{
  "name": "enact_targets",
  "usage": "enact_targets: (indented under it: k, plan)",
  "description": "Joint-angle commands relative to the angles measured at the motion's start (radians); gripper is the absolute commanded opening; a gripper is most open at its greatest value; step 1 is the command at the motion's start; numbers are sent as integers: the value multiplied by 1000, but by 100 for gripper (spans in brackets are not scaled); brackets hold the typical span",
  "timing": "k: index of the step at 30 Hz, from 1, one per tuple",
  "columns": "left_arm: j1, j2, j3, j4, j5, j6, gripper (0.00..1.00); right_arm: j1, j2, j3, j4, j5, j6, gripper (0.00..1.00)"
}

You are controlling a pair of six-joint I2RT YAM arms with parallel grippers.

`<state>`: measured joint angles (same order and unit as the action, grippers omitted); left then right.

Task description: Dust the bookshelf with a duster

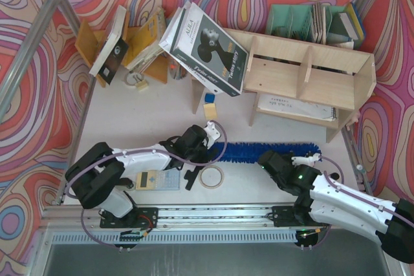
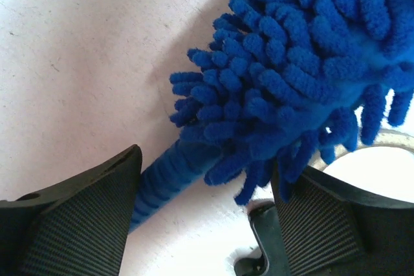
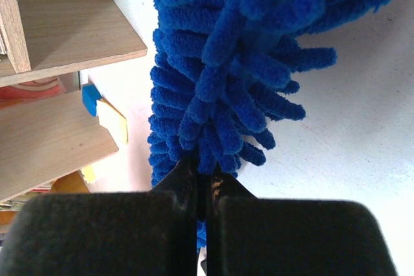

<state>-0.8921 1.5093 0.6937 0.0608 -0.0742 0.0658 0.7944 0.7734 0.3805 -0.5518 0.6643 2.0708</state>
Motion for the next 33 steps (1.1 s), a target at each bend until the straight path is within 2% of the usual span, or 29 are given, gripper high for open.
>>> enact_targets:
  k: [1, 14, 17, 20, 23, 33]
  plan:
    - [-4, 40, 20, 75, -25, 35, 71, -2, -3, 31, 15, 33, 191, 0]
    - [-56, 50, 50, 70, -116, 82, 13, -2, 27, 29, 13, 25, 195, 0]
    - [-91, 36, 58, 44, -134, 97, 5, -3, 29, 28, 6, 24, 200, 0]
    - [-142, 10, 53, 29, -180, 119, 0, -3, 27, 25, -11, 27, 206, 0]
    - [-190, -43, 29, 52, -212, 149, 0, -2, 9, 13, -15, 28, 209, 3]
    - [-317, -180, 29, 40, -275, 253, 0, -2, -56, -30, 34, 55, 161, 40]
